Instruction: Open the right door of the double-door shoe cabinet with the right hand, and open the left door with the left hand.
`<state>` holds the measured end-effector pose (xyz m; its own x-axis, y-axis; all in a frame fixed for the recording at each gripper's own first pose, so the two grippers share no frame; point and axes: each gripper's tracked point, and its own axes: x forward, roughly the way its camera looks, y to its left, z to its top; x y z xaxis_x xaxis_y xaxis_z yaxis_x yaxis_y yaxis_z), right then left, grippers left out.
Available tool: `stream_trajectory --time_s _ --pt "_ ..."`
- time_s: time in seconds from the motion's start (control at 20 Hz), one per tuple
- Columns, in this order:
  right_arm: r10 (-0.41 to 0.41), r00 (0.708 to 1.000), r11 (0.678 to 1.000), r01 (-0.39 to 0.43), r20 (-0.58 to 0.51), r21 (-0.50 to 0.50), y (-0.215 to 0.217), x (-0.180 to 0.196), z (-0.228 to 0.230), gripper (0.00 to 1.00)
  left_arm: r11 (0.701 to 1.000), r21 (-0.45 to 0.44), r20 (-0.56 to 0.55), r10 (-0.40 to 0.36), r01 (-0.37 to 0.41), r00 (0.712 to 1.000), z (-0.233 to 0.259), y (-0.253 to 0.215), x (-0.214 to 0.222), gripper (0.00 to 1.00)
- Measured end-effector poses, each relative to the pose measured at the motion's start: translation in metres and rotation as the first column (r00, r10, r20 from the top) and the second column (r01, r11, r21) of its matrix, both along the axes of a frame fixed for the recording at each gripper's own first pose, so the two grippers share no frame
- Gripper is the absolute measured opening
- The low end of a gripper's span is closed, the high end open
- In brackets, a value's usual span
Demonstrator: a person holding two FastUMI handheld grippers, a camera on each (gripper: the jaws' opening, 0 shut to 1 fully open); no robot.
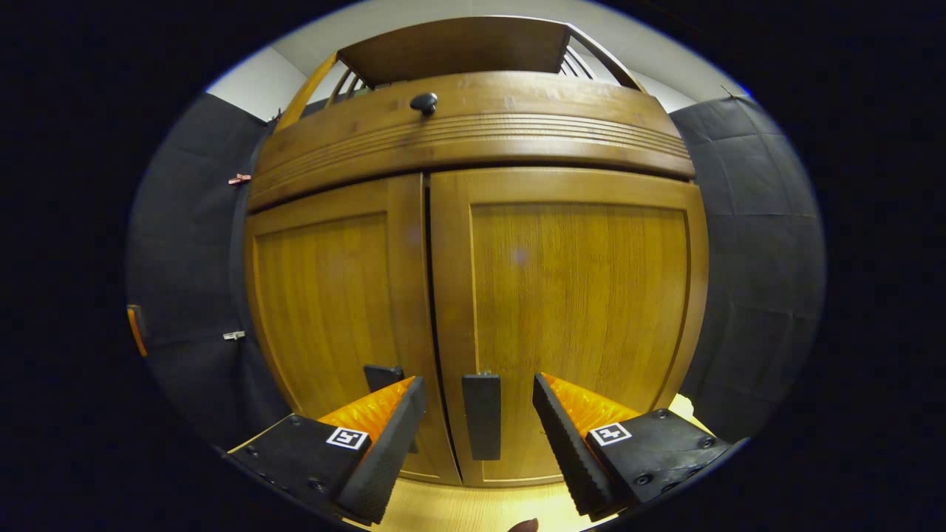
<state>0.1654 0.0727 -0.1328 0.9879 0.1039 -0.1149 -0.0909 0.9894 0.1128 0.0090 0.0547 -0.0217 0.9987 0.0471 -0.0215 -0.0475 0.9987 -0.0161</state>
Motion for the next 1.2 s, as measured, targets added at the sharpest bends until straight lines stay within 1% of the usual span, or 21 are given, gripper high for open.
stream_trajectory --time_s 0.05,0.1,0.15,0.2,0.25,0.3,0.35,0.4,0.45,0.5,0.55,0.6,0.65,0.7,0.85,1.0,1.05,1.1,1.2 --pt "0.001 1.0 1.0 -0.001 -0.008 -0.006 0.0 0.007 -0.008 0.93 1.0 -0.002 -0.002 0.0 0.0 1.0 0.0 -0.001 -0.002 0.94" --pt "-0.004 1.0 1.0 0.004 -0.023 -0.019 -0.001 0.014 -0.016 0.87 1.0 -0.001 -0.007 0.001 -0.001 1.0 -0.002 -0.001 -0.004 0.95" --pt "-0.004 0.999 1.0 0.003 -0.035 -0.021 0.0 0.015 -0.025 0.82 1.0 0.002 -0.013 0.005 -0.005 1.0 -0.004 -0.001 -0.006 0.94" --pt "0.0 0.999 1.0 -0.001 -0.041 -0.017 0.002 0.021 -0.029 0.71 1.0 0.004 -0.016 0.008 -0.008 1.0 -0.006 -0.001 -0.009 0.94" --pt "0.003 0.999 1.0 -0.004 -0.049 -0.019 0.003 0.025 -0.033 0.72 1.0 0.006 -0.019 0.007 -0.007 1.0 -0.007 -0.001 -0.011 0.94" --pt "-0.002 0.998 1.0 0.001 -0.056 -0.019 0.004 0.024 -0.036 0.49 1.0 0.008 -0.021 0.008 -0.008 1.0 -0.009 -0.003 -0.014 0.94" --pt "-0.008 0.998 1.0 0.007 -0.061 -0.012 0.004 0.027 -0.039 0.47 1.0 0.009 -0.023 0.013 -0.013 1.0 -0.01 -0.003 -0.015 0.94" --pt "-0.013 0.998 1.0 0.013 -0.063 -0.005 0.005 0.028 -0.04 0.47 1.0 0.006 -0.027 0.02 -0.02 0.999 -0.013 -0.001 -0.018 0.94" --pt "-0.033 0.997 0.999 0.032 -0.068 -0.013 0.001 0.022 -0.04 0.48 1.0 0.0 -0.033 0.025 -0.025 0.999 -0.014 -0.001 -0.021 0.94" --pt "-0.046 0.997 0.999 0.046 -0.058 0.001 0.0 0.03 -0.04 0.36 1.0 -0.007 -0.037 0.029 -0.029 0.999 -0.017 -0.001 -0.024 0.94" --pt "-0.051 0.997 0.999 0.051 -0.056 0.0 -0.001 0.031 -0.038 0.36 0.999 -0.014 -0.039 0.034 -0.035 0.999 -0.018 0.0 -0.027 0.94" --pt "-0.049 0.998 0.999 0.049 -0.051 -0.004 0.0 0.034 -0.037 0.29 0.999 -0.019 -0.04 0.041 -0.042 0.998 -0.019 0.002 -0.029 0.94" --pt "-0.046 0.997 0.999 0.046 -0.061 -0.004 -0.002 0.03 -0.039 0.3 0.999 -0.023 -0.04 0.046 -0.047 0.998 -0.019 0.004 -0.031 0.94" --pt "-0.04 0.997 0.999 0.041 -0.062 0.006 -0.003 0.029 -0.037 0.23 0.998 -0.025 -0.039 0.05 -0.051 0.998 -0.019 0.005 -0.034 0.94" --pt "0.012 0.996 0.999 -0.009 -0.083 0.035 -0.003 0.017 -0.038 0.23 0.998 -0.014 -0.027 0.063 -0.064 0.998 -0.013 0.01 -0.041 0.94" --pt "0.058 0.996 0.998 -0.057 -0.062 0.028 -0.006 -0.009 -0.036 0.23 0.997 -0.012 -0.015 0.073 -0.074 0.997 -0.007 0.014 -0.044 0.94" --pt "0.073 0.996 0.997 -0.071 -0.057 0.04 -0.009 -0.017 -0.035 0.19 0.997 -0.012 -0.01 0.074 -0.074 0.997 -0.005 0.015 -0.045 0.94" --pt "0.088 0.995 0.995 -0.085 -0.051 0.047 -0.013 -0.027 -0.034 0.22 0.997 -0.009 -0.006 0.074 -0.074 0.997 -0.003 0.014 -0.047 0.94" --pt "0.11 0.993 0.994 -0.109 -0.042 0.033 -0.021 -0.044 -0.032 0.23 0.997 0.0 0.0 0.078 -0.078 0.997 0.0 0.014 -0.049 0.94"
